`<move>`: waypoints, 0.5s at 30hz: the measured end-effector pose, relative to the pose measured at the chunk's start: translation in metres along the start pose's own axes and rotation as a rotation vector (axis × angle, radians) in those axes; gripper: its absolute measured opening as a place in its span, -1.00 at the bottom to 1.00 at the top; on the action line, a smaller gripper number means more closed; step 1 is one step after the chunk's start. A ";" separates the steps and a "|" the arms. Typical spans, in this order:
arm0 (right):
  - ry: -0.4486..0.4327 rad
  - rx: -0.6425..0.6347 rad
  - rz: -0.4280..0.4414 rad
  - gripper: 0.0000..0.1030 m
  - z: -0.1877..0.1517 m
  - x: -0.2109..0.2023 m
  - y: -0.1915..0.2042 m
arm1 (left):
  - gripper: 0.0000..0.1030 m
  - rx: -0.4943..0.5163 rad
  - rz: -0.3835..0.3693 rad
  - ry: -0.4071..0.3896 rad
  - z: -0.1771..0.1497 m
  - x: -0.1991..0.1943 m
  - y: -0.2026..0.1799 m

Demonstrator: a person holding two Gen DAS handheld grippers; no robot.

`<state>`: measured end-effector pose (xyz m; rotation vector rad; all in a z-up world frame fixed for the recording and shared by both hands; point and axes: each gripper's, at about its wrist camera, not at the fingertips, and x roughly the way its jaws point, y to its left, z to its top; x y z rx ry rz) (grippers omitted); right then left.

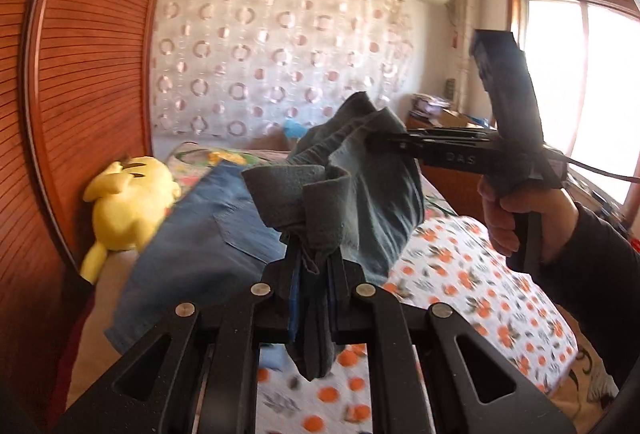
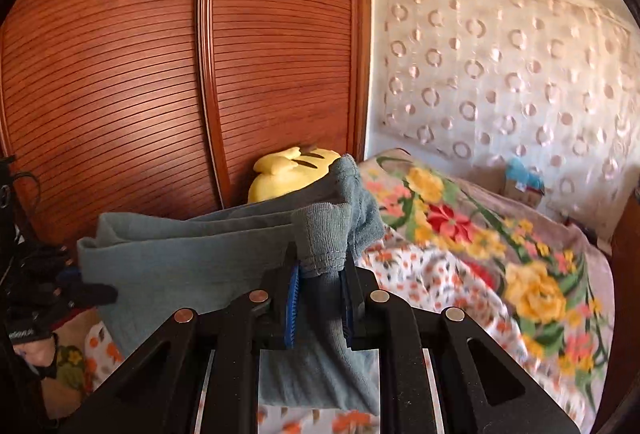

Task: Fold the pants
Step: 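Lift the folded pants with both grippers and carry them onto the jeans stack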

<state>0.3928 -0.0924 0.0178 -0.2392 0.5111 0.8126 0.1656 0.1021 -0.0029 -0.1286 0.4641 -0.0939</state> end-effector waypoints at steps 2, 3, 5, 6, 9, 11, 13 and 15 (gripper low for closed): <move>0.011 -0.019 0.009 -0.67 0.014 0.028 0.001 | -0.78 -0.017 0.023 0.004 0.004 0.008 0.013; 0.016 -0.029 0.014 -0.67 0.021 0.041 -0.001 | -0.78 -0.029 0.033 0.013 0.007 0.014 0.022; 0.032 -0.053 0.028 -0.67 0.033 0.071 -0.001 | -0.78 -0.054 0.053 0.020 0.007 0.019 0.035; 0.045 -0.065 0.039 -0.67 0.039 0.088 0.001 | -0.78 -0.065 0.063 0.026 0.007 0.023 0.042; 0.076 -0.080 0.071 -0.66 0.048 0.132 -0.001 | -0.77 -0.108 0.098 0.058 0.004 0.036 0.064; 0.099 -0.074 0.089 -0.65 0.053 0.161 -0.005 | -0.77 -0.129 0.120 0.081 -0.001 0.041 0.073; 0.124 -0.052 0.104 -0.52 0.053 0.187 -0.005 | -0.72 -0.154 0.130 0.112 -0.007 0.045 0.082; 0.121 -0.031 0.099 -0.41 0.052 0.200 -0.009 | -0.65 -0.166 0.135 0.123 -0.012 0.044 0.090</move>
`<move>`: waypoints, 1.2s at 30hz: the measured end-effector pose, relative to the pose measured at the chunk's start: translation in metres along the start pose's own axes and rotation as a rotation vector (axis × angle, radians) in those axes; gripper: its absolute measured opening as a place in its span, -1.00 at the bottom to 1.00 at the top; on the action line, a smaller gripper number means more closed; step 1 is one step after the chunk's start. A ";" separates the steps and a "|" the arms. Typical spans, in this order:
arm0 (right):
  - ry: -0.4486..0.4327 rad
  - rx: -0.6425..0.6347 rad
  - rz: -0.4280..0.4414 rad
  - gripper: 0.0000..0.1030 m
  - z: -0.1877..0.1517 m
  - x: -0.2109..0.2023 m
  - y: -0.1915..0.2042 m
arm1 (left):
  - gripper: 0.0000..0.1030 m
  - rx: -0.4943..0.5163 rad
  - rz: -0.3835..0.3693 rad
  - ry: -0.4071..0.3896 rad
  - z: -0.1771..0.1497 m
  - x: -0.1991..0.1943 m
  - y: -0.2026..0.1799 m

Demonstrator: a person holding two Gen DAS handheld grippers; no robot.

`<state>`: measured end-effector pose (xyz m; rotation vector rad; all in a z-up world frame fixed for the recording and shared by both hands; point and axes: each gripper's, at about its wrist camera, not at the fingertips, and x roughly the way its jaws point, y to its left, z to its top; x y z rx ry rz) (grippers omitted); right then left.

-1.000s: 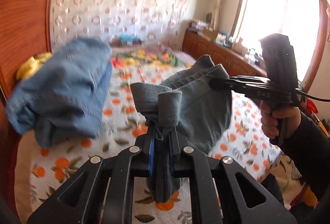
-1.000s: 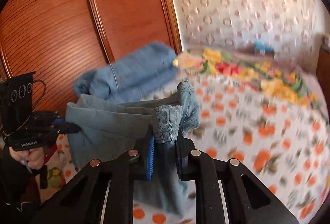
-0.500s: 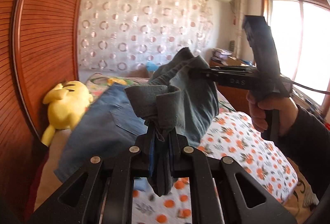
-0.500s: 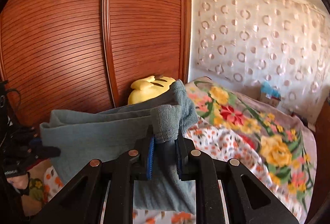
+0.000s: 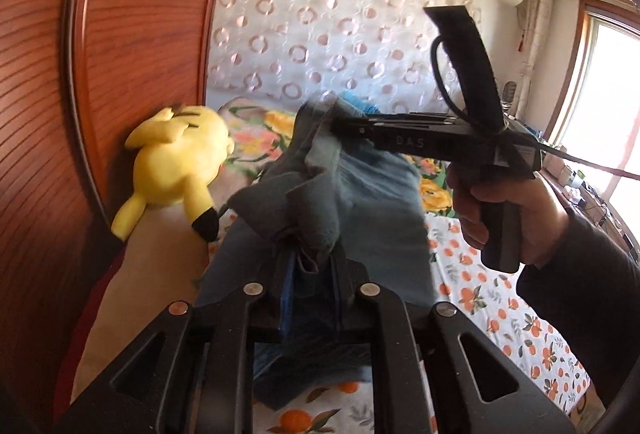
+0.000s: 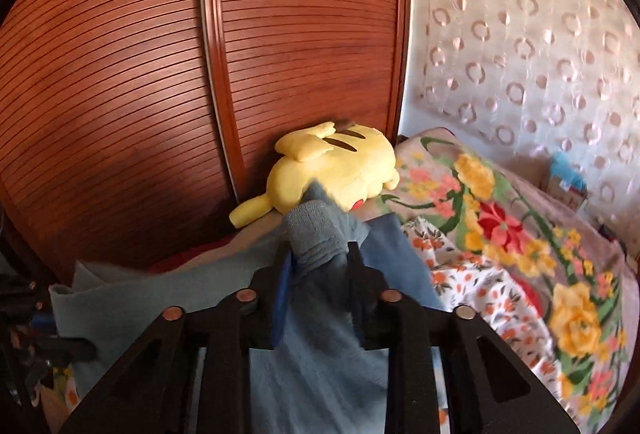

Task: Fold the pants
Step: 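Lift the folded pants with both grippers and carry them onto the jeans stack, then lower the pants onto the jeans stack and open both grippers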

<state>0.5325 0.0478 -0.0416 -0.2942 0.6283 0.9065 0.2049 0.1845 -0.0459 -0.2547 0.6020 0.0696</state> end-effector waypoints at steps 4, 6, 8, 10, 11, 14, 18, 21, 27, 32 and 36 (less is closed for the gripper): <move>-0.093 0.042 0.004 -0.19 -0.004 -0.013 -0.011 | -0.46 0.007 0.028 -0.031 -0.004 -0.015 0.005; -0.110 0.059 0.011 -0.18 -0.008 -0.019 -0.020 | -0.40 0.019 0.048 -0.060 -0.003 -0.024 0.004; -0.119 0.049 0.018 -0.18 -0.015 -0.024 -0.025 | -0.38 0.026 0.048 -0.086 0.001 -0.031 0.002; -0.118 0.040 0.028 -0.18 -0.024 -0.027 -0.027 | -0.38 0.051 0.026 -0.088 0.006 -0.029 -0.004; -0.116 0.045 0.028 -0.18 -0.029 -0.029 -0.030 | -0.38 0.065 0.019 -0.083 0.008 -0.026 -0.008; -0.102 0.069 0.046 -0.18 -0.048 -0.033 -0.031 | -0.38 0.103 -0.005 -0.062 0.012 -0.013 -0.020; -0.053 0.079 0.038 -0.18 -0.058 -0.032 -0.027 | -0.38 0.136 0.003 0.012 0.004 0.011 -0.026; -0.024 0.108 0.027 -0.18 -0.053 -0.020 -0.034 | -0.38 0.119 0.016 0.055 -0.005 0.020 -0.019; 0.007 0.158 0.025 -0.17 -0.048 0.003 -0.038 | -0.38 0.116 0.021 0.066 -0.015 0.022 -0.017; -0.014 0.165 0.013 -0.17 -0.054 -0.001 -0.035 | -0.38 0.134 0.046 0.059 -0.017 0.019 -0.024; -0.032 0.179 -0.027 -0.17 -0.065 -0.028 -0.028 | -0.37 0.168 0.093 0.050 -0.014 0.014 -0.037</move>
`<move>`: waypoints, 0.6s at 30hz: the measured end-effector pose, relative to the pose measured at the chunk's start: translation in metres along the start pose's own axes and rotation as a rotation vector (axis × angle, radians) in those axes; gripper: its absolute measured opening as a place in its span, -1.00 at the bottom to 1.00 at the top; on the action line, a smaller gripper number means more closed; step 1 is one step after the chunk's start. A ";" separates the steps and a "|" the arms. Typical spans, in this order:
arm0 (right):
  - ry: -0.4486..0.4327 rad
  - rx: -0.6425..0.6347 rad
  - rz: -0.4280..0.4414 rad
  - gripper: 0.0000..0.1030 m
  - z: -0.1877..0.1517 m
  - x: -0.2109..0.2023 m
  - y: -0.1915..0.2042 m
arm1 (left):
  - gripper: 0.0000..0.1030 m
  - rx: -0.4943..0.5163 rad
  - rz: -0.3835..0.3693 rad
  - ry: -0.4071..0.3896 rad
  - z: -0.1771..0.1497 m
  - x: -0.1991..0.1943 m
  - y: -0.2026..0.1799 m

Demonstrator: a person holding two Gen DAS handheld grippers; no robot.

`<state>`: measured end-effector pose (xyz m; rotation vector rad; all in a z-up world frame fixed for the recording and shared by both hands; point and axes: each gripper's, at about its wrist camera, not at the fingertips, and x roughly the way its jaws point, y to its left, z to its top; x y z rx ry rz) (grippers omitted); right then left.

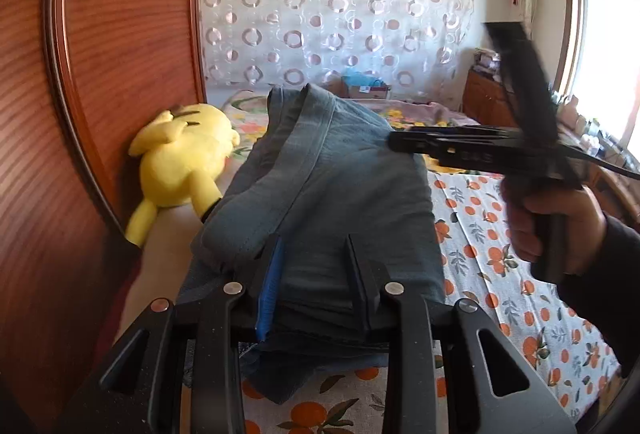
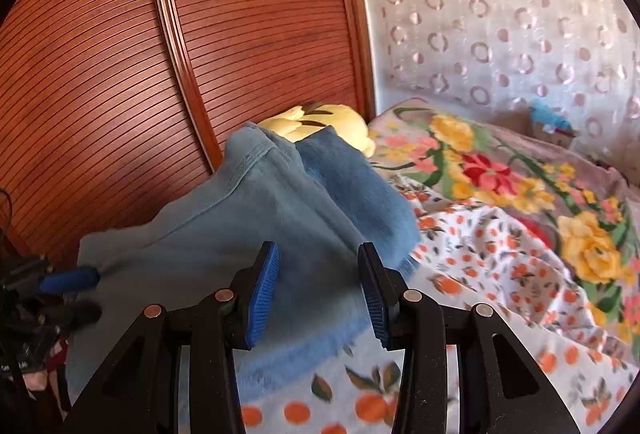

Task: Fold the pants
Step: 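Lower the pants onto the jeans stack and open both grippers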

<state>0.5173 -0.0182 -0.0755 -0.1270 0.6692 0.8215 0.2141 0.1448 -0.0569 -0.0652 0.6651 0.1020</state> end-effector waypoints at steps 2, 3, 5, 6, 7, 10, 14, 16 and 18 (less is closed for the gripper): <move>-0.017 0.005 -0.005 -0.17 -0.008 -0.017 0.004 | -0.37 0.011 0.000 -0.008 0.002 -0.003 -0.005; -0.023 0.012 -0.007 -0.17 -0.012 -0.026 0.005 | -0.37 0.015 -0.004 -0.014 0.004 -0.007 -0.010; -0.031 0.031 -0.021 -0.17 -0.022 -0.043 0.006 | -0.37 0.022 -0.005 -0.022 0.007 -0.010 -0.015; -0.035 0.043 -0.031 -0.17 -0.027 -0.053 0.006 | -0.37 0.027 -0.009 -0.027 0.007 -0.012 -0.021; -0.036 0.049 -0.040 -0.17 -0.032 -0.061 0.006 | -0.37 0.028 -0.013 -0.028 0.007 -0.013 -0.023; -0.040 0.052 -0.084 -0.17 -0.048 -0.087 0.008 | -0.37 0.040 -0.031 -0.035 0.007 -0.018 -0.037; -0.053 0.072 -0.127 -0.17 -0.070 -0.125 0.013 | -0.31 0.062 -0.053 -0.045 0.005 -0.021 -0.057; -0.060 0.088 -0.148 -0.17 -0.082 -0.144 0.016 | -0.08 0.073 -0.072 -0.056 0.004 -0.024 -0.069; -0.063 0.096 -0.174 -0.16 -0.093 -0.161 0.020 | -0.04 0.088 -0.091 -0.065 0.003 -0.026 -0.082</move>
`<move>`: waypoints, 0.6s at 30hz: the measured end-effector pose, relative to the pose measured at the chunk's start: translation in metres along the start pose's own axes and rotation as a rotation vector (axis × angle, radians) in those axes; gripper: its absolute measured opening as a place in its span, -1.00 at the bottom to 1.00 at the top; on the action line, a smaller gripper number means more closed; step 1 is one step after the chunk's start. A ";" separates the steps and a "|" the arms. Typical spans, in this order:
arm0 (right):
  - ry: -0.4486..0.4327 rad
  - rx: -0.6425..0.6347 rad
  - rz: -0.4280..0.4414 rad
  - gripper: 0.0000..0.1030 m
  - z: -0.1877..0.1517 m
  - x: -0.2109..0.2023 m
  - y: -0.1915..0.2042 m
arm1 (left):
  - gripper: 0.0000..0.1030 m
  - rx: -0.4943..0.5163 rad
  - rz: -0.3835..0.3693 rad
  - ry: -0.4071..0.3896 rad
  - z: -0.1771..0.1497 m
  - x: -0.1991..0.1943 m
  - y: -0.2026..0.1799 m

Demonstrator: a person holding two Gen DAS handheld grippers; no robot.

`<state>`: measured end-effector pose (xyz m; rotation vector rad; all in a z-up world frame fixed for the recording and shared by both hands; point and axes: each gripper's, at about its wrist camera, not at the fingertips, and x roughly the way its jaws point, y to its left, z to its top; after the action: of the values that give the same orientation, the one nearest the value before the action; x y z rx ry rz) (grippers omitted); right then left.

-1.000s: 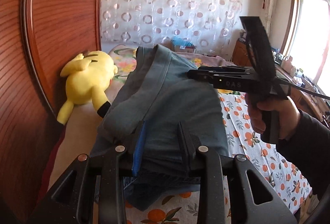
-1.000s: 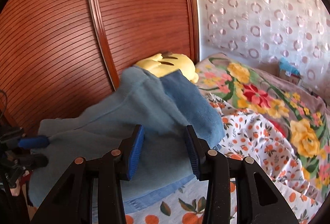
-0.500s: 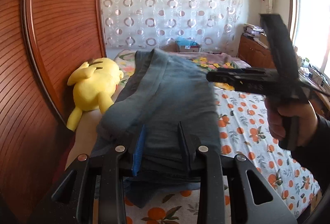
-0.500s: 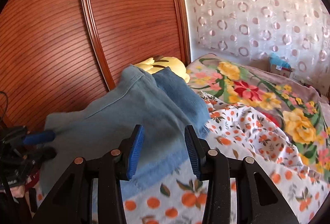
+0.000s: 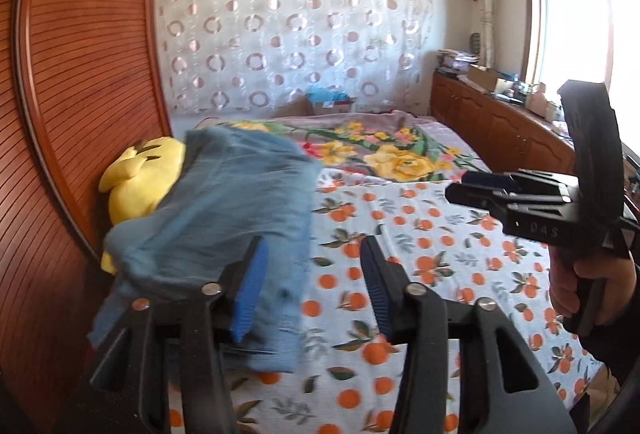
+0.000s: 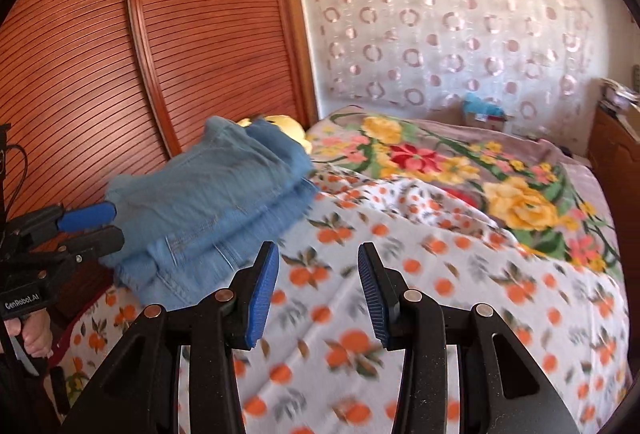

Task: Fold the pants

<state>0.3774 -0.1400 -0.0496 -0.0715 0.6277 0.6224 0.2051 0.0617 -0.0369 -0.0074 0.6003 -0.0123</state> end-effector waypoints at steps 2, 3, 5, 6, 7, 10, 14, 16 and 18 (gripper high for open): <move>0.001 0.005 -0.029 -0.15 -0.011 -0.018 0.002 | 0.06 0.009 -0.015 0.001 0.000 0.000 -0.010; 0.000 0.007 -0.044 -0.13 -0.016 -0.026 0.002 | 0.29 0.012 -0.024 0.000 -0.001 0.000 -0.016; -0.003 0.018 -0.073 -0.07 -0.024 -0.042 0.004 | 0.58 0.014 -0.046 -0.010 -0.003 -0.001 -0.024; -0.006 0.025 -0.080 -0.02 -0.030 -0.049 0.004 | 0.59 0.024 -0.048 -0.009 -0.005 -0.001 -0.030; -0.007 0.031 -0.086 0.01 -0.035 -0.056 0.005 | 0.61 0.033 -0.049 -0.005 -0.005 0.000 -0.035; 0.001 0.048 -0.118 0.09 -0.047 -0.071 0.007 | 0.64 0.044 -0.062 0.003 -0.008 0.000 -0.046; 0.005 0.074 -0.159 0.24 -0.059 -0.090 0.008 | 0.65 0.067 -0.074 0.005 -0.012 -0.001 -0.063; 0.005 0.092 -0.183 0.27 -0.062 -0.098 0.012 | 0.65 0.081 -0.070 0.011 -0.014 -0.001 -0.070; 0.001 0.111 -0.190 0.27 -0.067 -0.108 0.018 | 0.65 0.086 -0.070 0.013 -0.017 -0.003 -0.076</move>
<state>0.2636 -0.1986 -0.0402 -0.0271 0.6474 0.4027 0.1928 -0.0147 -0.0484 0.0547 0.6123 -0.1061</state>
